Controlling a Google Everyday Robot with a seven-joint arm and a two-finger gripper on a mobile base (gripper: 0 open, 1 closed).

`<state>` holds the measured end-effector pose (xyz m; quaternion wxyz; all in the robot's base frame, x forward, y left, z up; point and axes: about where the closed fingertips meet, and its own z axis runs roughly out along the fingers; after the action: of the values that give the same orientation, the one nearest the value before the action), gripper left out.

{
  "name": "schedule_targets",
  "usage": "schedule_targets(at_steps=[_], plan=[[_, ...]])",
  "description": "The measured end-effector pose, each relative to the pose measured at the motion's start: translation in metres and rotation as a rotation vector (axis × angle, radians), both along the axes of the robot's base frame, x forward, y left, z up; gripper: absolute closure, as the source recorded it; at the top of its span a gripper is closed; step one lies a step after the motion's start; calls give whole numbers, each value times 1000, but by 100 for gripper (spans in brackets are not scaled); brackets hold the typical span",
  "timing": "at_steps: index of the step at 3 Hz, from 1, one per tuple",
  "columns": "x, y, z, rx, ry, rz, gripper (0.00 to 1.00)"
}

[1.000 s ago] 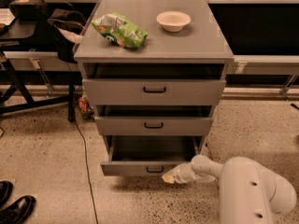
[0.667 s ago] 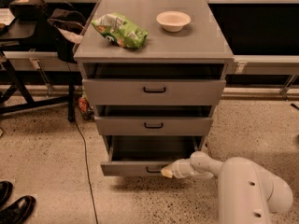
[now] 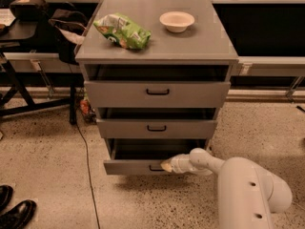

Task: Close bottom drawer

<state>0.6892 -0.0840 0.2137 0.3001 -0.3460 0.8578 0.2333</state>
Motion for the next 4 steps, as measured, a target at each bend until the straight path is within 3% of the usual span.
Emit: schedule_targets(at_steps=[1,2,4], plan=[[18,5,13,-11,-45,-22,100],[18,5,13,-11,-45,-22,100],[-14,-9,3,5,-21,-60,100]])
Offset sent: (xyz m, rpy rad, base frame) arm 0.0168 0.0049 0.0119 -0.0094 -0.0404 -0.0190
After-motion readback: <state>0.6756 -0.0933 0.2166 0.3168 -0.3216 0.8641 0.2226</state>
